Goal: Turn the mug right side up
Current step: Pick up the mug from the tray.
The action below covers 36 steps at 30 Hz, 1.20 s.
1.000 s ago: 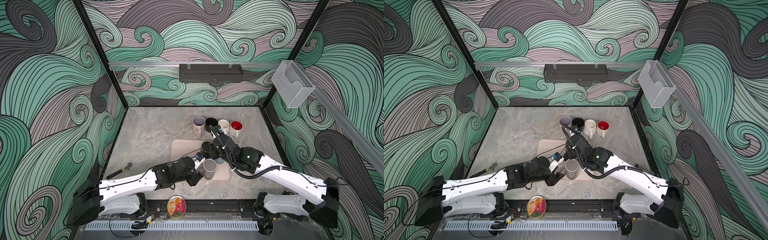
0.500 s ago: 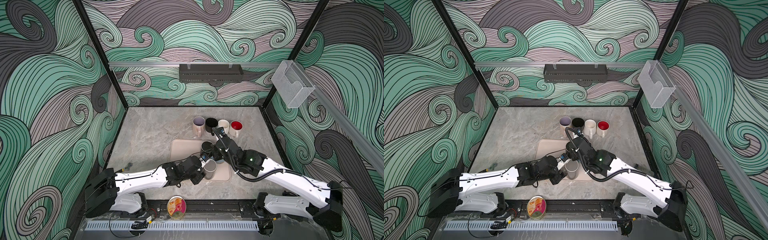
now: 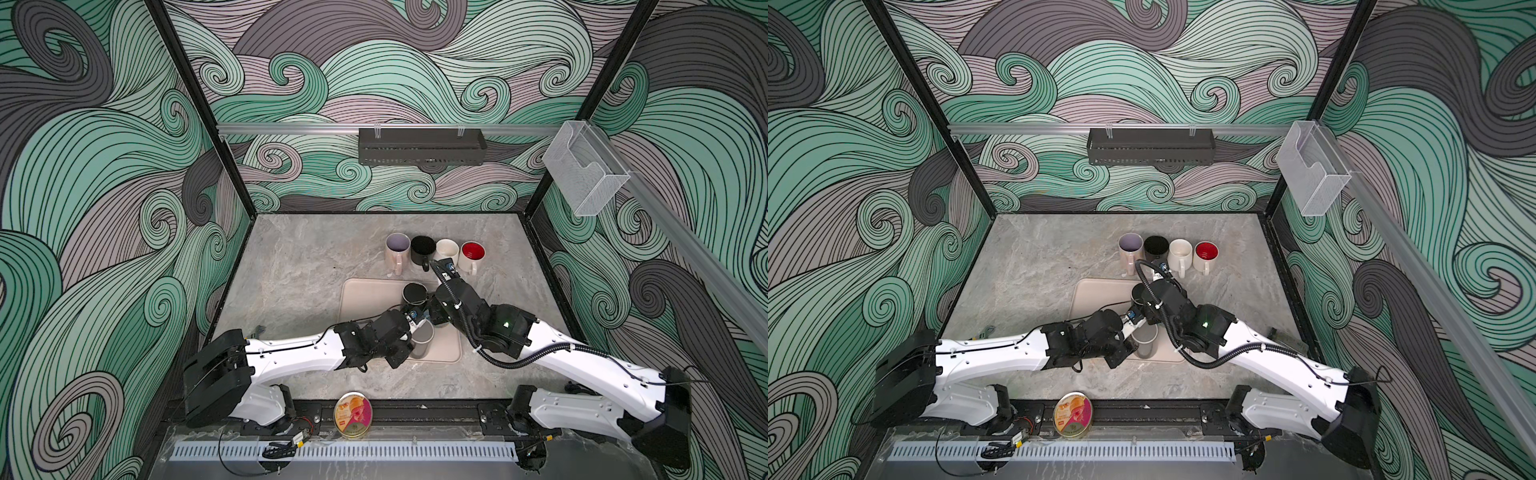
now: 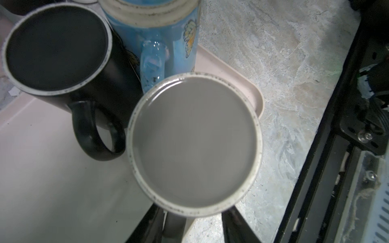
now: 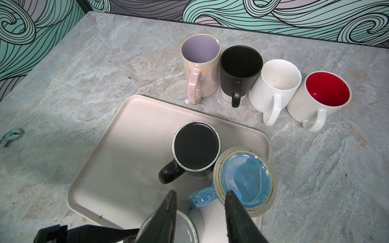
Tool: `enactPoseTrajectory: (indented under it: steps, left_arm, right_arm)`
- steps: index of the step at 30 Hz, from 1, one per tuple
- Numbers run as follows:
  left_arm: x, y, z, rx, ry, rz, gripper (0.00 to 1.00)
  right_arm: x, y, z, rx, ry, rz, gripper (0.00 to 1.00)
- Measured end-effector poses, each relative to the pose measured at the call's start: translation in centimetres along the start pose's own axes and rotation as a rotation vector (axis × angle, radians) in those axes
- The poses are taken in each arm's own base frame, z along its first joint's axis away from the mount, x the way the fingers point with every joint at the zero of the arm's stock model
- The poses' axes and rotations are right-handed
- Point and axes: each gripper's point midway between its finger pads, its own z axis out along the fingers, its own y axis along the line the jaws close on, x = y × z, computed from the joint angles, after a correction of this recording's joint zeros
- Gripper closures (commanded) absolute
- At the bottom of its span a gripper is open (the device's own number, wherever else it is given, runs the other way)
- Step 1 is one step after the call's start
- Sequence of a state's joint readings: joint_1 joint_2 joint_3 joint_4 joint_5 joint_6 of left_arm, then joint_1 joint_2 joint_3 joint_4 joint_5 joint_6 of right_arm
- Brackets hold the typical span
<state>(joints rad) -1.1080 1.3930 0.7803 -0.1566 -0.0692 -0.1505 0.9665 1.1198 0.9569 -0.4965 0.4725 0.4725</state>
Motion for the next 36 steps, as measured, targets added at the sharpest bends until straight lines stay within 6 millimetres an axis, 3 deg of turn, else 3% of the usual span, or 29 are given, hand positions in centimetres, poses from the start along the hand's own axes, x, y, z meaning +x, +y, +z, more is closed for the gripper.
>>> enactPoseTrajectory:
  steps: [5, 18, 36]
  left_arm:
    - [0.2, -0.2, 0.8, 0.019, 0.029, -0.018, 0.60]
    - [1.0, -0.2, 1.9, 0.018, 0.072, -0.029, 0.62]
    - [1.5, 0.2, 3.1, -0.009, 0.104, -0.029, 0.75]
  right_arm:
    - [0.2, -0.2, 0.0, 0.002, -0.001, 0.005, 0.60]
    - [0.6, -0.3, 0.1, 0.006, 0.005, 0.008, 0.60]
    - [0.8, -0.3, 0.3, 0.006, 0.007, 0.011, 0.59]
